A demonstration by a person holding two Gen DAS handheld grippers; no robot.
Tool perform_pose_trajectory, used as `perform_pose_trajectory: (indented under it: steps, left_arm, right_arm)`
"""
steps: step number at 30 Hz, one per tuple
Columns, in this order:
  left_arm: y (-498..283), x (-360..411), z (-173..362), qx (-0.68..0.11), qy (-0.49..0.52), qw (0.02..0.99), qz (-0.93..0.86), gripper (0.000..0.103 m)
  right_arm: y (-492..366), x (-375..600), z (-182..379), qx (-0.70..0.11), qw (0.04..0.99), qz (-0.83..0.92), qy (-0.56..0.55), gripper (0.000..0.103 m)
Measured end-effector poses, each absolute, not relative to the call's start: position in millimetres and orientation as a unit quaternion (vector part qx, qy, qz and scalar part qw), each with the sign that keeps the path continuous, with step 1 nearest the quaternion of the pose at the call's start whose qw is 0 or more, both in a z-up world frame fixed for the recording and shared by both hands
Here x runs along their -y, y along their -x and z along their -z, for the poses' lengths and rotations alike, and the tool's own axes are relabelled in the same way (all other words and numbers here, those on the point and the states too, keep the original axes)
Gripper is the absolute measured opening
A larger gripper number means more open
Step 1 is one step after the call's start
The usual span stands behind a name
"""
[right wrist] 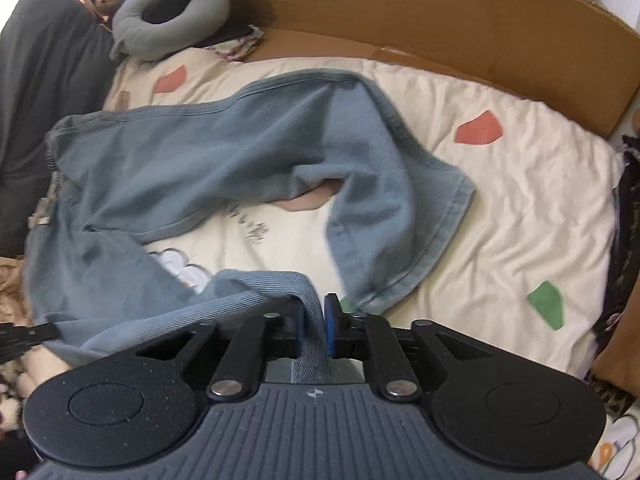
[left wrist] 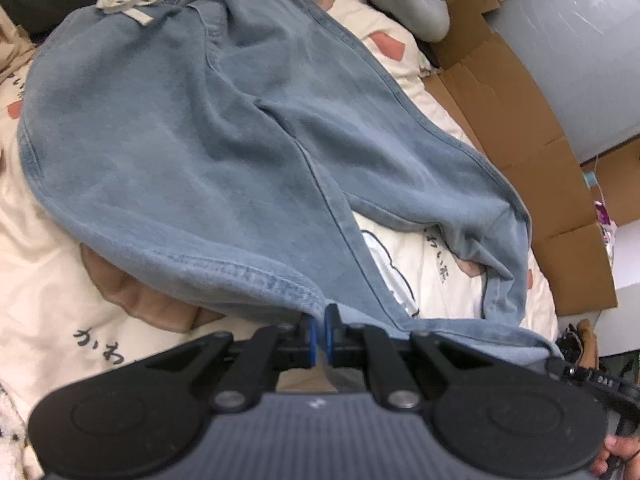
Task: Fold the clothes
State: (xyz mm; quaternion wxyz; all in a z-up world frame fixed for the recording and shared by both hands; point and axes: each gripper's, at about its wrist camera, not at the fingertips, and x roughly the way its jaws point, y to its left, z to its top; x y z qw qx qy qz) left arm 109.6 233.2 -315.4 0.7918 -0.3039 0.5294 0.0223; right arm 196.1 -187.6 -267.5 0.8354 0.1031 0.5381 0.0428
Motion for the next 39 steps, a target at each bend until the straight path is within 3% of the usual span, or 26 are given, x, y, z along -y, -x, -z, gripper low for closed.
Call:
perform_pose_trajectory:
  steps: [5, 7, 9, 13, 15, 24, 27, 39]
  left_arm:
    - [-106.6, -230.0, 321.7, -0.548, 0.302, 0.78, -0.02, 0.008]
    - [-102.4, -227.1, 322.9, -0.556, 0.291, 0.778, -0.015, 0.01]
    - [-97.8, -226.3, 323.5, -0.563, 0.286, 0.775, -0.015, 0.012]
    - [-87.5, -227.4, 323.1, -0.567, 0.281, 0.774, -0.021, 0.03]
    - [-83.6, -227.7, 321.6, -0.569, 0.273, 0.776, -0.024, 0.037]
    - [-72.9, -240.4, 313.1, -0.565, 0.27, 0.778, -0.037, 0.048]
    - [-72.2, -245.4, 313.1, -0.564, 0.268, 0.78, -0.046, 0.048]
    - [-60.0, -272.6, 325.5, -0.568, 0.268, 0.774, -0.082, 0.049]
  right_arm:
    - [-189.3, 212.6, 265.1, -0.519, 0.846, 0.003, -0.121, 0.021]
    - [-184.4, 222.8, 263.6, -0.514, 0.847, 0.013, -0.134, 0.032]
    - [-175.5, 230.9, 262.9, -0.509, 0.847, 0.024, -0.151, 0.036]
    - [-150.0, 246.5, 263.8, -0.494, 0.845, 0.056, -0.195, 0.041]
    - [-135.3, 249.9, 263.7, -0.487, 0.846, 0.07, -0.205, 0.041]
    - [-72.5, 231.7, 297.2, -0.51, 0.817, 0.08, -0.256, 0.042]
    - [-58.7, 228.8, 316.9, -0.513, 0.804, 0.075, -0.291, 0.046]
    - [-34.9, 234.4, 389.4, -0.507, 0.774, 0.097, -0.368, 0.046]
